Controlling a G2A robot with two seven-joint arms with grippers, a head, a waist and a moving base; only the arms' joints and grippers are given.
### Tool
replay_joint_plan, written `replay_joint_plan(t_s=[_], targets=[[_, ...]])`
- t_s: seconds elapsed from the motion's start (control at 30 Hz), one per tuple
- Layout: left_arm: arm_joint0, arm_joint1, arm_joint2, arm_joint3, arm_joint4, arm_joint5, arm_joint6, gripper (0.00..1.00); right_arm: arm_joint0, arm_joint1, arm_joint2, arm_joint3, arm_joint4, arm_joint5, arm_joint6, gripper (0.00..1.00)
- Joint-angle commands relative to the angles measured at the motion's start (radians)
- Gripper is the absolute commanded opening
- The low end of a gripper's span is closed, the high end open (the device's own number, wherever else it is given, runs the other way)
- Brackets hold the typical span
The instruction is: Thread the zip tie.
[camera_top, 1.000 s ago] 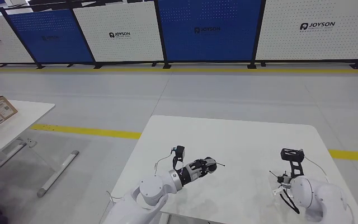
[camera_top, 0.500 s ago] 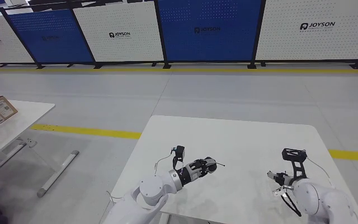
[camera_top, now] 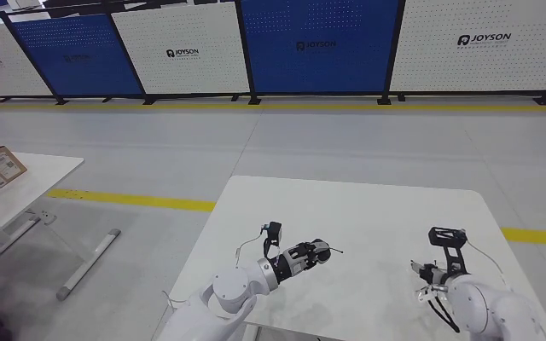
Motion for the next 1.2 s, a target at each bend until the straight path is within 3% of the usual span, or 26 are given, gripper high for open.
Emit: replay_joint_plan(t_s=[0.0,0.17,0.4,0.9,1.17], targets=[[0.000,0.000,0.000,0.000,0.000,0.000,0.000,0.00,0.000,0.000,-0.002,0.000,-0.007,0.001,0.014,0.36],[0.000,0.000,0.000,0.000,0.000,0.000,0.000,0.00,0.042,-0.003,-0.026,0.046,-0.037,0.041,0.084,0.35],[0.000,0.000,0.000,0.000,0.000,0.000,0.000,0.00,0.063,-0.007,-0.041,0.067,-0.063,0.087,0.102,0.37],[0.000,0.000,0.000,0.000,0.000,0.000,0.000,0.00,0.129,-0.016,-0.073,0.155,-0.092,0.109,0.146,0.35],[0.000,0.000,0.000,0.000,0.000,0.000,0.000,0.00,0.149,-0.021,-0.088,0.183,-0.110,0.118,0.159,0.26]])
